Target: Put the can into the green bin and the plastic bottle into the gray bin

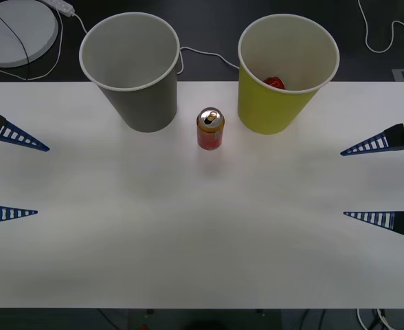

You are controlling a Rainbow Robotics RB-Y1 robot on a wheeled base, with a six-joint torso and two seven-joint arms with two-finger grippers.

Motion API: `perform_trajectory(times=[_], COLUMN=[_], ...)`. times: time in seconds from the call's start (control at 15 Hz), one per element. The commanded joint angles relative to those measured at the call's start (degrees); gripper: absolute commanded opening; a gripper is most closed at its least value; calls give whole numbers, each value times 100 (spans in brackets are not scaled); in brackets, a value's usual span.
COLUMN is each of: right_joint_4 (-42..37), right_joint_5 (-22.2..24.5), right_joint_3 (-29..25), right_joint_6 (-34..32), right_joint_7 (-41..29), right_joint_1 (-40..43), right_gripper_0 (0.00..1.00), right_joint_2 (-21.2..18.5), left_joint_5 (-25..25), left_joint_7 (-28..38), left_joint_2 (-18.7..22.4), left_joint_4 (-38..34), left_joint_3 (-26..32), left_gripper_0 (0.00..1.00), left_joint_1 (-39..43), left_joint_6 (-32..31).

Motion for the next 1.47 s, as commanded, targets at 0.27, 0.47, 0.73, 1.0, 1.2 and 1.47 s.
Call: perform_trajectory(times=[0.27, 0.47, 0.73, 1.0, 1.2, 1.47], right_joint_4=[26, -18, -387, -1222, -2022, -2435], right_joint_5=[-9, -26, -26, 35, 457, 633], right_joint_3=[70, 97, 97, 97, 167, 686], right_joint_6=[-26, -35, 299, 1222, 2311, 4148], right_joint_7=[9, -9, -439, -1793, -3261, -4781], right_joint_1=[70, 53, 123, 782, 1600, 2408], right_gripper_0=[100, 100, 100, 100, 100, 100], right_joint_2=[44, 0, -299, -650, -1046, -1696], left_joint_5=[0, 0, 0, 0, 0, 0], left_joint_7=[0, 0, 0, 0, 0, 0], left_joint_2=[0, 0, 0, 0, 0, 0], left_joint_4=[0, 0, 0, 0, 0, 0], left_joint_3=[0, 0, 0, 0, 0, 0], left_gripper_0=[100, 100, 100, 100, 100, 100], left_joint_1=[0, 0, 0, 0, 0, 0], left_joint_6=[0, 0, 0, 0, 0, 0])
